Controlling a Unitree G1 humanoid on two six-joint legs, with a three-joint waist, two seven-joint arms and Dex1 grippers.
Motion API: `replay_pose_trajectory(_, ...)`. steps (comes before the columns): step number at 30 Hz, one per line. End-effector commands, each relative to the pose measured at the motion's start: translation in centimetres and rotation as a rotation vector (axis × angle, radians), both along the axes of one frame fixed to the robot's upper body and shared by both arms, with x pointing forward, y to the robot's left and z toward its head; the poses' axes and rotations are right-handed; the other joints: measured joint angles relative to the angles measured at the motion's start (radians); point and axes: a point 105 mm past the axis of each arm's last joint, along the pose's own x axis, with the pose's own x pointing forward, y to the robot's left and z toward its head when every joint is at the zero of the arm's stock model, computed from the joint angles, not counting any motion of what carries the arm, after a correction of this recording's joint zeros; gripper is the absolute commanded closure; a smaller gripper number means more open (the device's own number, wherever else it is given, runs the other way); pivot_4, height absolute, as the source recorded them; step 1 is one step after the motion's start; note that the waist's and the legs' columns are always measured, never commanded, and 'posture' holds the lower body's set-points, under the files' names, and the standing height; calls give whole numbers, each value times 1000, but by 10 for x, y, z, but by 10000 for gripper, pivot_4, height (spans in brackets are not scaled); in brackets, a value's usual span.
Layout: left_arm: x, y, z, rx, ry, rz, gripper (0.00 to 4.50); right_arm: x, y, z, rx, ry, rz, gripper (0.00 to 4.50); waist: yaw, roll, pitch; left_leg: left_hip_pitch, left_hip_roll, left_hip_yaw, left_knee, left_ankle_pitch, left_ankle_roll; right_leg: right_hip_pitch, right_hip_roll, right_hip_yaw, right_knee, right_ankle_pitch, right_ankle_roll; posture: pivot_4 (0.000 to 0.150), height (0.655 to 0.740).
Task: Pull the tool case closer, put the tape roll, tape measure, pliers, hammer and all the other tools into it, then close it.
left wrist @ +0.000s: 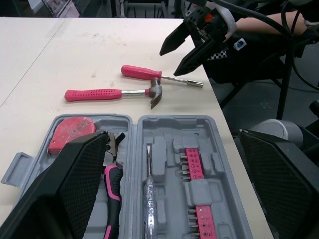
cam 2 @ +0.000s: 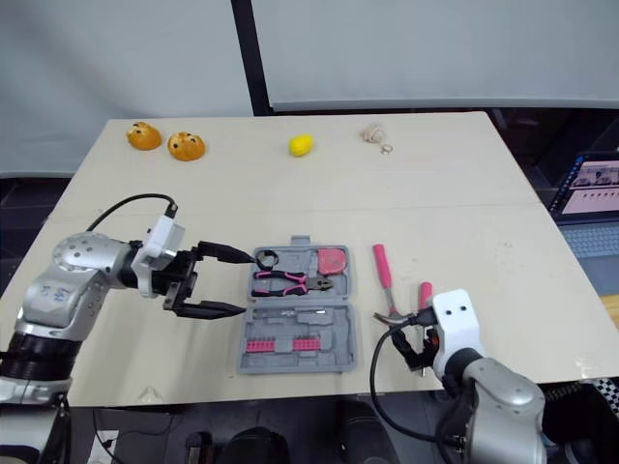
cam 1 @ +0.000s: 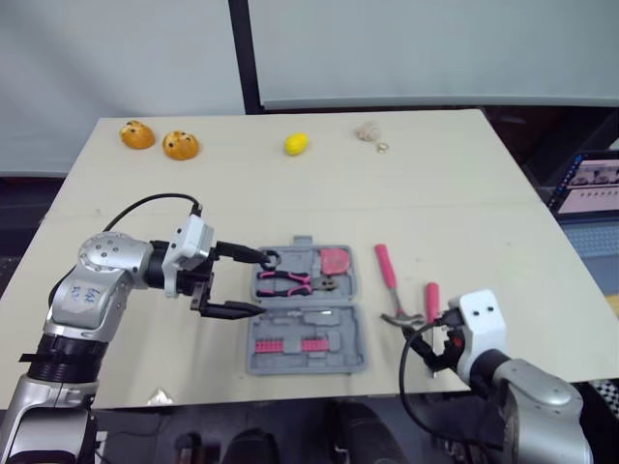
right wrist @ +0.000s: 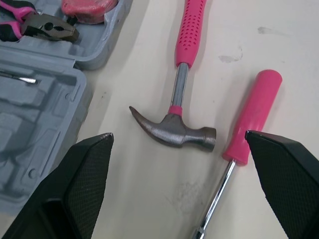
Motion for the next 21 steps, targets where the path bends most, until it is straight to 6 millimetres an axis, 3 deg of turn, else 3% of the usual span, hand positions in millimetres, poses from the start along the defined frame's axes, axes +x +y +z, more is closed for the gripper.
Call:
replay_pose_trajectory(1,-2,-1,13,-2,-52,-16,0,18,1,-4,-3,11,-41,241,-1,0,0,0,0,0,0,0,0,0,0,0,0,0,0,1500,7370)
replay_pose_trajectory(14,-3,-1,14,-3,-63,-8,0,46,10,-19,7,25,-124,241,0,0,0,-1,1,0,-1,0,0,-1,-1,0,-1,0,0,1500,7370)
replay_pose_trajectory(17,-3,-1,13,-1,-63,-8,0,48,11,-23,5,32,-125,8640,0,0,0,-1,3,0,-1,0,0,-1,-1,0,-1,0,0,1500,7370)
replay_pose_trajectory(19,-3,-1,13,0,-64,-9,0,49,16,-24,14,35,-110,18230,-2,0,0,-1,5,0,-1,0,0,-1,0,0,-1,0,0,1500,7370)
replay_pose_trajectory(21,-3,-1,14,2,-66,-9,0,50,19,-25,19,38,-106,18230,-3,0,0,-1,6,0,-1,0,0,-1,0,0,-1,0,0,1500,7370)
